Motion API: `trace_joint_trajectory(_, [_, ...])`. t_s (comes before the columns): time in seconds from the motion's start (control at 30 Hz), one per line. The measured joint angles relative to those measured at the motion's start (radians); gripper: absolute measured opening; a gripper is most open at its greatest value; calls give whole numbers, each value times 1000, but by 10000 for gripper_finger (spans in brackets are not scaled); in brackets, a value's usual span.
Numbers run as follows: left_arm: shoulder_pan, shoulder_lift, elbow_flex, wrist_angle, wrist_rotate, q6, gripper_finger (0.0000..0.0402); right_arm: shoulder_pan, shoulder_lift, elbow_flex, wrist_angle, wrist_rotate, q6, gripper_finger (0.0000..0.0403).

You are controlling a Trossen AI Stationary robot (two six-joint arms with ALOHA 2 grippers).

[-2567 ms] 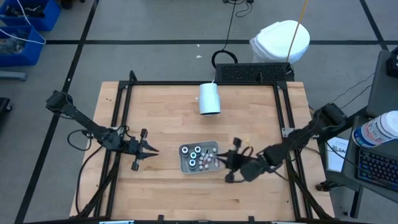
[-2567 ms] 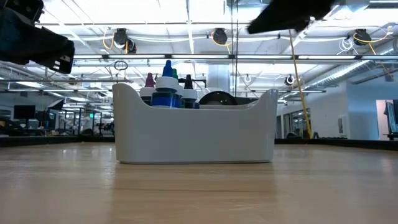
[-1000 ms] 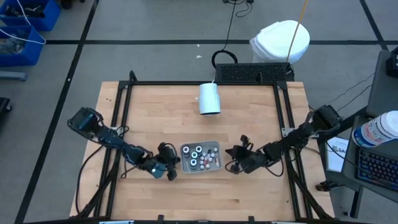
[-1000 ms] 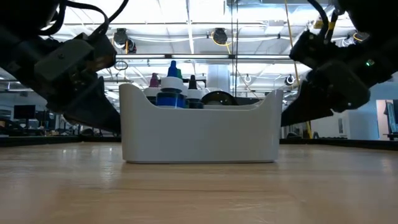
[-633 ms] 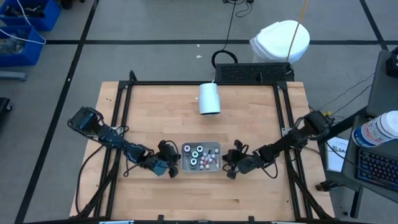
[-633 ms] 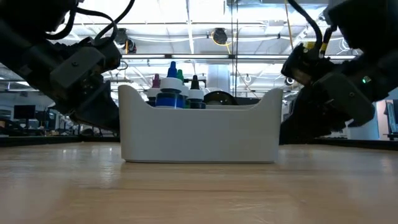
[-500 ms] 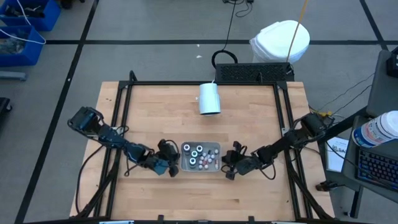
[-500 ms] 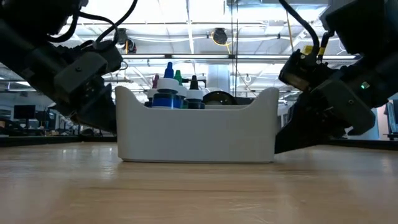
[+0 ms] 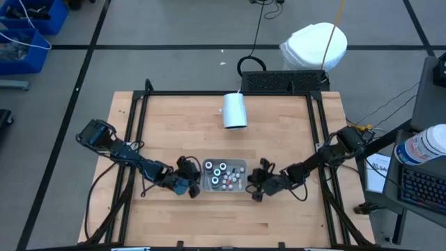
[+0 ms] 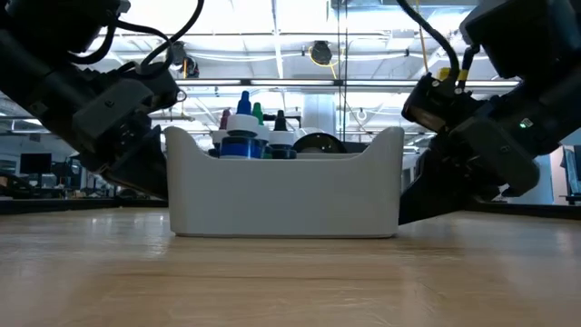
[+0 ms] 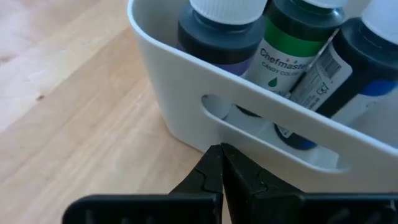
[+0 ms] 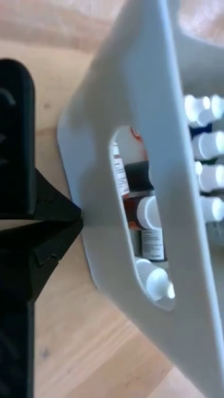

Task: Pick & Place food coloring
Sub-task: Adjust the gray bin, then return to Home Position

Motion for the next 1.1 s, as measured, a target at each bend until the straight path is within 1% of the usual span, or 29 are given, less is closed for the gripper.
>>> trace_joint_trajectory(0.4, [-8,0,0,6,6,0,4,-23,-1,0,-9,-17,2,0])
trace_joint_trajectory(0.53, [-12,-1,2,-38,16,0,15,-23,-18,3,-50,-23,9,0])
trace_joint_trajectory(0.63, [-19,-1,2,-70,38,13,18,-22,-58,-10,-107,-22,7,0])
trace_joint_trajectory(0.73, [-20,-1,2,-105,58,10,7,-17,-121,-48,-124,-22,0,0])
trace_joint_trajectory(0.83, [-19,-20,2,-154,80,41,6,-8,-202,-96,-107,-25,-74,0])
trace_joint_trajectory(0.97, [-19,-103,1,-274,98,159,6,-23,-339,-182,-52,-114,-210,0])
trace_joint_trajectory(1.03, [-19,-168,1,-306,119,251,4,-55,-413,-236,28,-192,-291,0])
trace_joint_trajectory(1.1, [-21,-240,1,-331,141,375,6,-97,-474,-295,136,-292,-356,0])
